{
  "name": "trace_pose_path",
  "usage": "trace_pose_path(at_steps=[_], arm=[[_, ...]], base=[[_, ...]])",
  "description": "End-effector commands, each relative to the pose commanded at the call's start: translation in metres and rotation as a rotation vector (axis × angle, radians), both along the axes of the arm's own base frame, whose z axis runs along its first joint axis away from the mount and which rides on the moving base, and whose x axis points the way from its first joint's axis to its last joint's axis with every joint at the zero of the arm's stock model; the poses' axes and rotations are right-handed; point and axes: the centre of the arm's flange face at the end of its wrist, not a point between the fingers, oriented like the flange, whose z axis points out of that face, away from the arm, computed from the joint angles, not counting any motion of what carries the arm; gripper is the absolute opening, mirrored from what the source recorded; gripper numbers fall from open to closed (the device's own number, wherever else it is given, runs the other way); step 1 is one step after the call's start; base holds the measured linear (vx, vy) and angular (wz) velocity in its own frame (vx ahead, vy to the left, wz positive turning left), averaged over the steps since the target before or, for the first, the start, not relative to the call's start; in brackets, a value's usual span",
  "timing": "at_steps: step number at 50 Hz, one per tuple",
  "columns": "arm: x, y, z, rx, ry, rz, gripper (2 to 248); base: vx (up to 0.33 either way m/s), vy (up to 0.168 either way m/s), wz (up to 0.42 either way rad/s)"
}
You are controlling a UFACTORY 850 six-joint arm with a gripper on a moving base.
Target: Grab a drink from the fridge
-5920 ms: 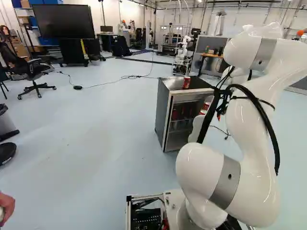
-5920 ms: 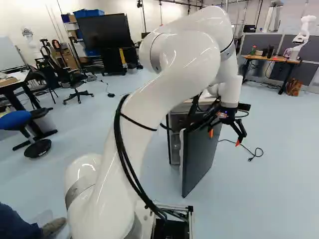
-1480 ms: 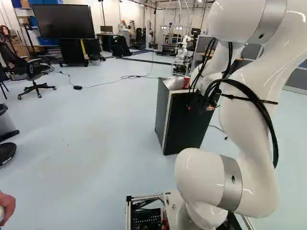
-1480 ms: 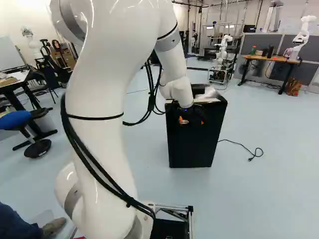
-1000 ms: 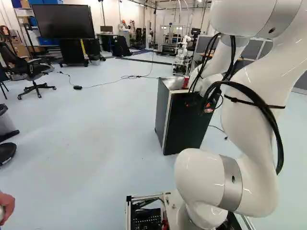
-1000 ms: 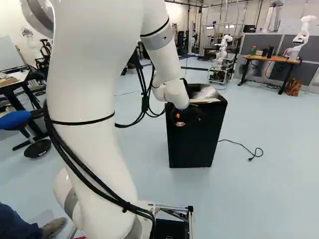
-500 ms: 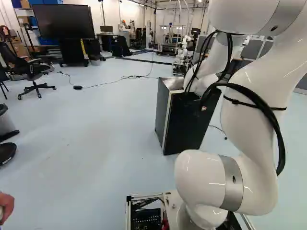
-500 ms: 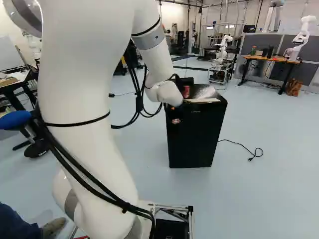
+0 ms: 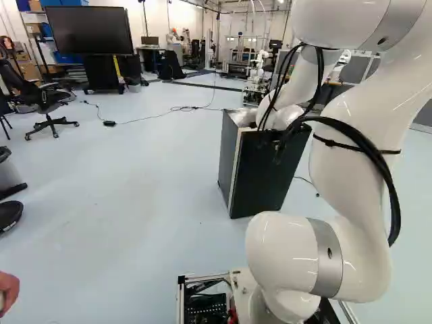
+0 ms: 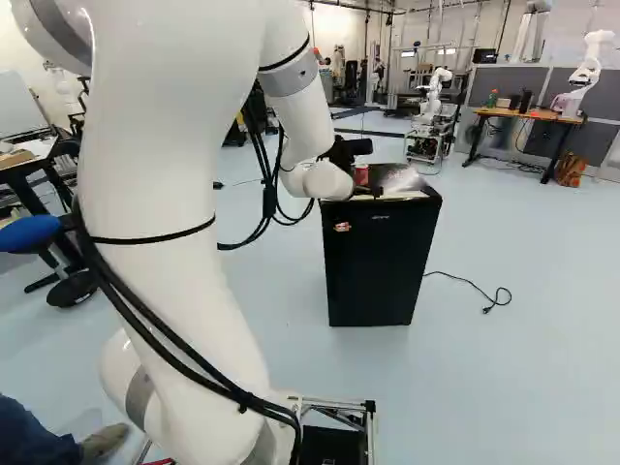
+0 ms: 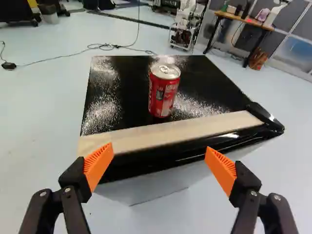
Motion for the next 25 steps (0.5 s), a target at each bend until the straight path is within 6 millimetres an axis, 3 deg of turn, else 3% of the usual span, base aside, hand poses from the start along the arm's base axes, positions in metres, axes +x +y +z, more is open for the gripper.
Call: trace_pose_path(at_steps=[25], arm=[[0.037,-0.002,0.007,-0.026,-0.129,0.027,247]], base=[[0.0,0.0,0.0]])
